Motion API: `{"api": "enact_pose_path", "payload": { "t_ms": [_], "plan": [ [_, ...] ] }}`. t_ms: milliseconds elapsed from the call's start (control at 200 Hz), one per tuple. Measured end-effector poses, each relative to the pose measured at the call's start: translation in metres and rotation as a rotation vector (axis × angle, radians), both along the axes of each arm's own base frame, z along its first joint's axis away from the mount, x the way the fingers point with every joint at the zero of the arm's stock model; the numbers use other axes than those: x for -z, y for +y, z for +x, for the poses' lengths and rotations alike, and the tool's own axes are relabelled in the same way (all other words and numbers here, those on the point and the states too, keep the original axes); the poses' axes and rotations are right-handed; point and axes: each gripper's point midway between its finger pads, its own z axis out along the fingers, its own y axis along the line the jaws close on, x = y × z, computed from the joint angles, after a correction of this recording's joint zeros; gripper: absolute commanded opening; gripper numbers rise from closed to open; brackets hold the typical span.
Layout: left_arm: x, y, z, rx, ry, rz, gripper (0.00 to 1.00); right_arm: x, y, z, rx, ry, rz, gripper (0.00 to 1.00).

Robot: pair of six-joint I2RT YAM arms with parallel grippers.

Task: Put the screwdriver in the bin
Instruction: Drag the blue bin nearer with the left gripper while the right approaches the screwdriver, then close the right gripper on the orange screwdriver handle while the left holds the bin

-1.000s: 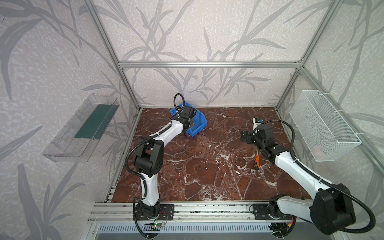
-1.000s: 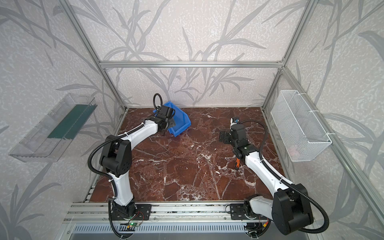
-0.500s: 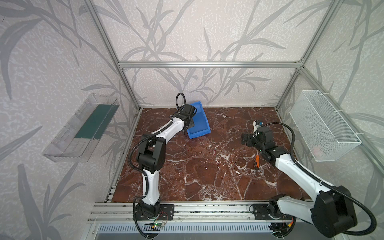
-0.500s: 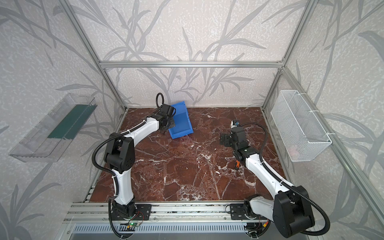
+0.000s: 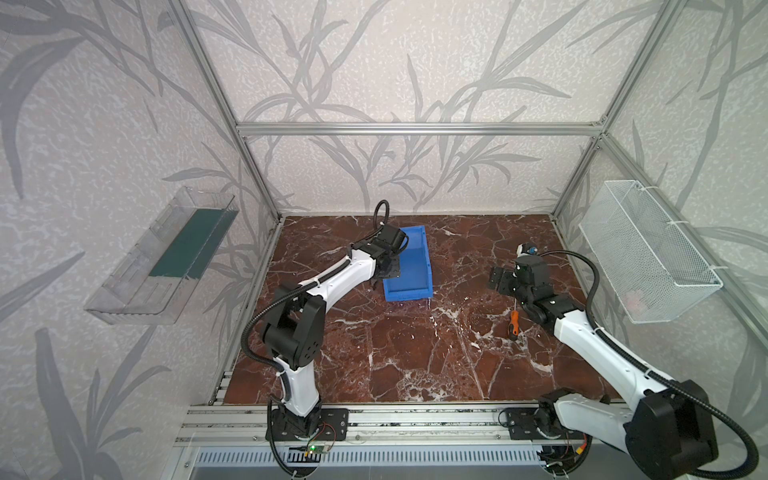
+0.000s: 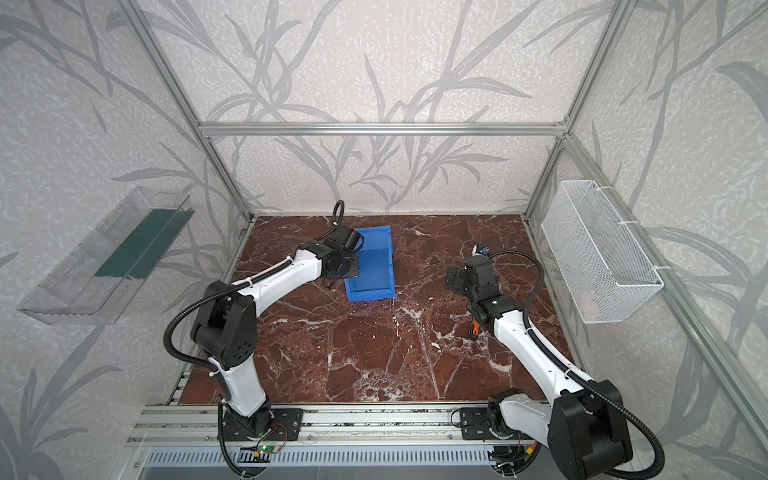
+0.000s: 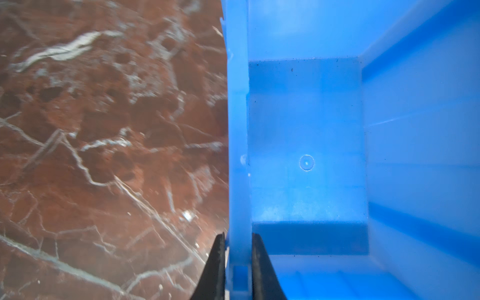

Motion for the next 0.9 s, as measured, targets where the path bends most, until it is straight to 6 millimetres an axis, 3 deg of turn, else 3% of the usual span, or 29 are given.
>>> {"api": "enact_pose_path", "payload": {
  "t_ms": [160,340,550,640,665,720,740,775,785,800,900],
  "plan": [
    [0.003,-0.034,-0.026,0.076,0.018,-0.041,0.10,0.001,-0.008,-0.006,0.048,0.018,0.046,0.99],
    [0.003,-0.053,-0.032,0.061,0.034,-0.116,0.18,0.006,-0.006,-0.013,0.046,0.057,0.068,0.99],
    [-0.007,-0.088,-0.046,0.121,0.022,-0.154,0.46,0.015,-0.003,-0.020,0.024,0.107,0.069,0.99],
    [-0.019,-0.104,-0.050,0.174,0.010,-0.177,0.48,0.017,0.000,-0.023,0.003,0.124,0.076,0.99],
    [-0.024,-0.108,-0.051,0.188,0.005,-0.180,0.56,0.018,0.001,-0.023,-0.002,0.126,0.078,0.99],
    [-0.036,-0.116,-0.050,0.214,-0.012,-0.199,0.58,0.019,0.002,-0.024,-0.010,0.131,0.074,0.99],
    [-0.042,-0.119,-0.049,0.228,-0.024,-0.205,0.76,0.019,0.002,-0.025,-0.012,0.134,0.071,0.99],
    [-0.053,-0.124,-0.047,0.253,-0.046,-0.215,0.82,0.020,0.001,-0.026,-0.014,0.141,0.066,0.99],
    [-0.056,-0.125,-0.047,0.255,-0.052,-0.221,0.93,0.021,0.001,-0.026,-0.014,0.142,0.065,0.99],
    [-0.061,-0.126,-0.047,0.264,-0.062,-0.224,0.98,0.021,0.001,-0.026,-0.013,0.145,0.063,0.99],
    [-0.092,-0.130,-0.050,0.316,-0.136,-0.256,0.99,0.024,-0.006,-0.029,0.002,0.162,0.051,0.99]
  ]
}}
